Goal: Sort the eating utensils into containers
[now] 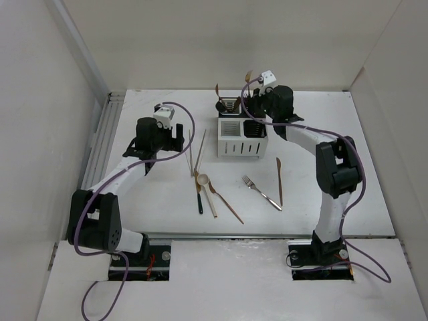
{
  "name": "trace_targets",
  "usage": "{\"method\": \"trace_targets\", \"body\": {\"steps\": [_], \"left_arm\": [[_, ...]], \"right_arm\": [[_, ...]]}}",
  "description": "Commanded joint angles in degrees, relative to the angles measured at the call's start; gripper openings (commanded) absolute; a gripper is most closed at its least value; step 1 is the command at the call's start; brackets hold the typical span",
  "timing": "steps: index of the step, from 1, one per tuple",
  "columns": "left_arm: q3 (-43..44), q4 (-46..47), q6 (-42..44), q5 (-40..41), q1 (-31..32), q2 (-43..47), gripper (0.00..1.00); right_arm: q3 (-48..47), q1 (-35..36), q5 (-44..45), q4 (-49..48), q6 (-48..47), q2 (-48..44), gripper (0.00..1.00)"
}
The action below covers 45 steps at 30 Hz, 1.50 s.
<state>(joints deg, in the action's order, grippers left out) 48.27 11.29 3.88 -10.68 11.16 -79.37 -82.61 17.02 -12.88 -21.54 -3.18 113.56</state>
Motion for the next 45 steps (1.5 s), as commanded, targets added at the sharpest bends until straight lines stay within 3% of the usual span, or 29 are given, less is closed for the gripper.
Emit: {"method": "trace_targets", "body": {"steps": [1, 3, 6, 9, 12, 16, 19, 23, 28, 45], "left_arm": [[1.56, 1.02, -3.35, 1.01, 0.09, -0.25, 0.81], [1.56, 0.23, -3.35, 1.01, 0.09, -1.13, 0.81], [2.96, -2.14, -4.49, 0.48, 0.09, -2.80, 0.81], [4.19, -3.91, -5.72, 1.09, 0.09, -4.12, 0.76], [5.50, -5.22, -7.04, 0.49, 0.09, -5.43, 0.72], [9.81, -8.91, -5.91, -1.53, 1.49, -9.03, 0.59], [14.02, -11.28, -2.67, -1.54, 3.60, -11.58, 0.59], [22.29, -18.04, -2.03, -0.23, 5.97, -21.57, 0.61], [31.35, -25.52, -3.44, 7.14, 5.98, -30.92, 0.53], [32.51, -26.58, -3.27, 4.09, 7.56, -33.92, 0.39]], "right_arm": [[2.45, 1.09, 0.66, -4.39, 0.10, -2.82, 0.00], [3.24, 1.09, 2.07, -4.39, 0.63, -2.82, 0.03], [2.72, 1.09, 3.74, -2.20, 1.15, -2.82, 0.29], [2.19, 1.09, 4.27, -1.66, 1.16, -3.95, 0.41], [1.05, 1.09, 5.93, -1.14, 1.16, -4.57, 0.50], [-0.18, 1.09, 8.40, 0.62, 1.16, -8.25, 0.62], [-0.80, 1.09, 8.93, 1.15, 1.16, -10.19, 0.71], [-0.28, 0.56, 9.98, 2.29, 1.16, -13.79, 0.73], [3.41, -0.75, 9.98, 3.00, 1.16, -17.66, 0.73], [10.27, -4.27, 9.98, 4.05, 1.16, -22.23, 0.73]]}}
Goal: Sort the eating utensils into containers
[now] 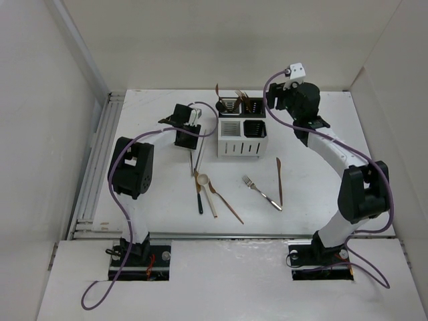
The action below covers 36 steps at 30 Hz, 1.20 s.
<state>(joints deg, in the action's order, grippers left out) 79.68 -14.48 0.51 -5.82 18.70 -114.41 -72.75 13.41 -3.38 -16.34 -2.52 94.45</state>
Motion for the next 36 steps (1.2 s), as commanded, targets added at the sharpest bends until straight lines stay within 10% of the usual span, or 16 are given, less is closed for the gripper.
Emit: {"method": "trace_targets", "body": {"steps": [1, 36], "left_arm": [[1.09, -0.81, 0.10, 0.02, 0.02, 1.12, 0.39], [-1.02, 2.53, 2.74, 4.07, 2.48, 2.00, 0.34]], "right_arm": [[0.42, -0.67, 0.48, -1.15, 0.50, -3.14, 0.73], [4.89, -2.24, 2.67, 1.48, -1.08, -7.44, 0.73]]}}
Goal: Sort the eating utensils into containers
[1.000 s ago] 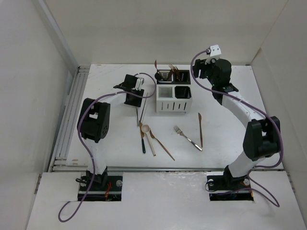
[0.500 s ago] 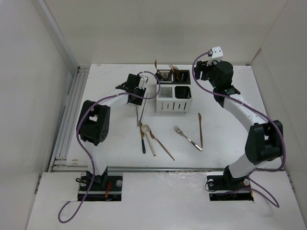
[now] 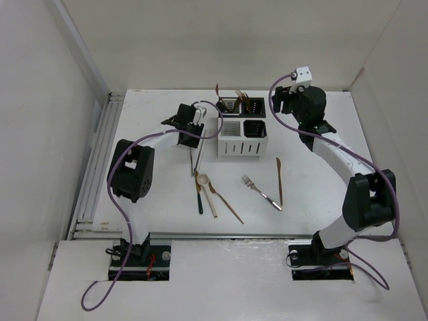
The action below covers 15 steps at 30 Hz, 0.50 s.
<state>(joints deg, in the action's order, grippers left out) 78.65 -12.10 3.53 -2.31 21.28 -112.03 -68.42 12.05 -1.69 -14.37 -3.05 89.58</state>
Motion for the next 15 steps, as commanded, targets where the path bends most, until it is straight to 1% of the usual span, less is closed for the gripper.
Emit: {"method": "trace_targets", "body": {"steps": [1, 8, 11, 15], "left_arm": [[0.01, 0.14, -0.97, 0.55, -0.10, -0.38, 0.34], [0.01, -0.38, -2.21, 0.55, -0.10, -1.53, 0.34], [0.01, -0.91, -1.68, -0.15, -0.10, -2.14, 0.29], [0.01, -0.38, -1.68, -1.39, -0.10, -2.66, 0.29]], "right_arm": [[0.57, -0.89, 0.99, -0.48, -0.55, -2.57, 0.73], [1.71, -0.89, 2.13, -0.48, -1.17, -4.23, 0.73], [2.24, -0.89, 2.75, 0.04, -1.70, -4.85, 0.73], [2.86, -1.42, 3.28, 0.04, -1.70, -5.38, 0.73]]}}
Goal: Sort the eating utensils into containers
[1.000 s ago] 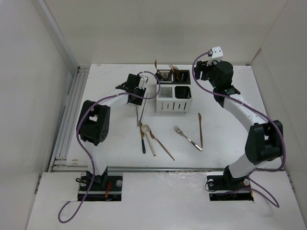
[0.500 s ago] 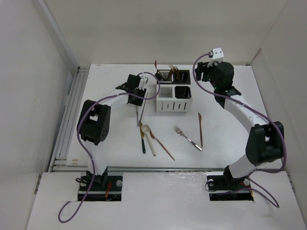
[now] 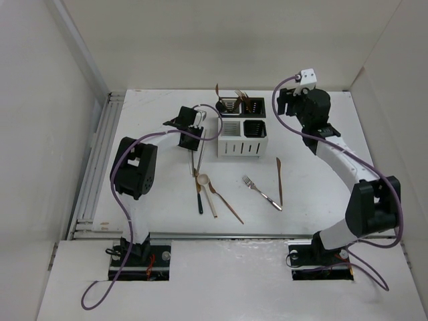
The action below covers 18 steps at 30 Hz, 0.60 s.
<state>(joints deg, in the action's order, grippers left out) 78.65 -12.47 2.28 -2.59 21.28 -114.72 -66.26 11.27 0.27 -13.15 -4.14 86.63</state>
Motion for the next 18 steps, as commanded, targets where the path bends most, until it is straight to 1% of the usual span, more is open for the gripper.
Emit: {"method": "trace_targets", "body": {"steps": [1, 7, 13, 14, 17, 18], "left_arm": [[0.01, -0.01, -0.44, -1.10, -0.62, 0.02, 0.28], [-0.60, -4.05, -1.84, -2.68, -0.62, 0.10, 0.27], [-1.22, -5.11, -1.84, -3.83, -0.62, 0.11, 0.18], [-1.22, -5.11, -1.84, -3.83, -0.62, 0.11, 0.14], [-1.22, -5.11, -1.84, -3.83, -0.62, -0.50, 0.06], [-1.22, -5.11, -1.84, -3.83, -0.62, -1.12, 0.00]], "right_arm": [[1.21, -0.63, 1.83, -1.18, -1.13, -3.21, 0.73], [2.36, -1.16, 3.76, -0.65, -2.27, -4.80, 0.73], [3.41, -1.16, 4.91, -0.65, -3.42, -6.47, 0.74], [3.42, -1.16, 4.91, -0.65, -3.42, -6.47, 0.74], [4.03, -1.16, 5.44, -0.65, -3.94, -7.70, 0.74], [4.03, -1.16, 6.14, -0.65, -4.47, -8.31, 0.74]]}}
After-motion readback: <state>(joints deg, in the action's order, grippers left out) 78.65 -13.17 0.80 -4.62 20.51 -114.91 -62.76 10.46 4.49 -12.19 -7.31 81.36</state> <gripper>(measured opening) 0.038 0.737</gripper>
